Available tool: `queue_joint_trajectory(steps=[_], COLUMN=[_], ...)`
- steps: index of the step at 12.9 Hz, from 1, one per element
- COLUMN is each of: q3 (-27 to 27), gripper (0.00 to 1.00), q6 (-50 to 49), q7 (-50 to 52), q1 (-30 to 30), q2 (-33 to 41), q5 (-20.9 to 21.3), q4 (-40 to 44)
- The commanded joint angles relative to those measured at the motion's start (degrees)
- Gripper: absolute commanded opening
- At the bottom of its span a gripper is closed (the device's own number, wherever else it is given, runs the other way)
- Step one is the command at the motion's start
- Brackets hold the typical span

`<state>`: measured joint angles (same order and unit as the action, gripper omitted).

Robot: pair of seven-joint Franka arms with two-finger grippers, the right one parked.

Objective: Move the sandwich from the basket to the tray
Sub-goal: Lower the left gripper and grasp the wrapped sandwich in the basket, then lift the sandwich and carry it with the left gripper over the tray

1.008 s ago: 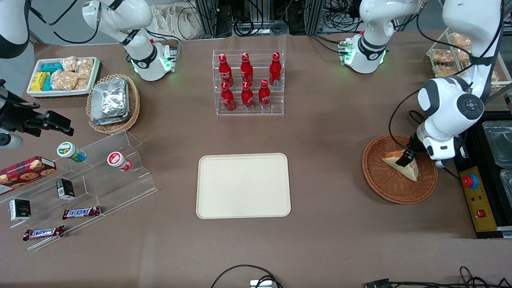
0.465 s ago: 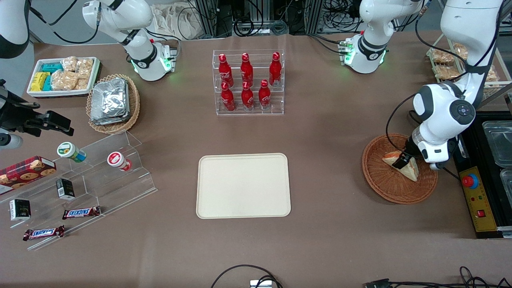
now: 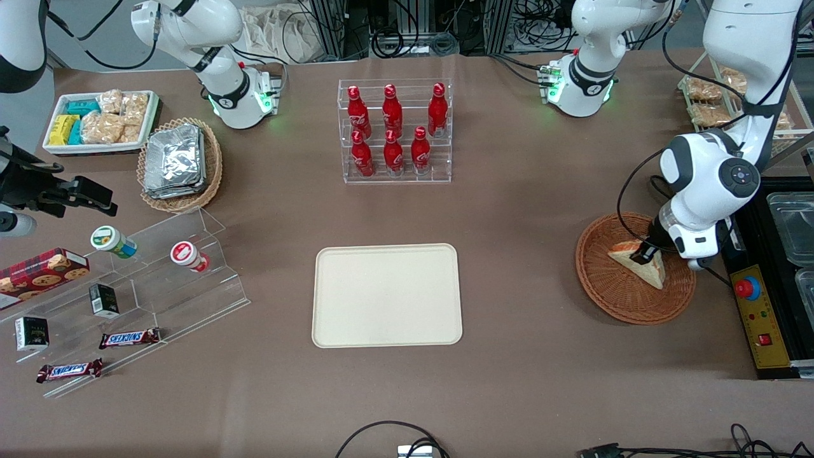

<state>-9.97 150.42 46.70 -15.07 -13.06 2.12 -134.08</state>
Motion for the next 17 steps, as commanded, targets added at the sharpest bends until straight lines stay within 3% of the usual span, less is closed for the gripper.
queue_joint_trajectory(steps=[1, 5, 8, 17], q3=[-0.57, -1.1, -2.06, -2.15], gripper=[0.17, 0.16, 0.16, 0.14], q6=[-3.26, -20.03, -31.29, -33.7], q7=[0.76, -1.26, -6.96, -13.57], q1=[0.56, 6.79, 11.53, 27.26], q2=[4.17, 10.24, 9.9, 4.38], q5=[1.4, 6.49, 6.67, 6.5], q4=[0.22, 7.67, 17.33, 29.38])
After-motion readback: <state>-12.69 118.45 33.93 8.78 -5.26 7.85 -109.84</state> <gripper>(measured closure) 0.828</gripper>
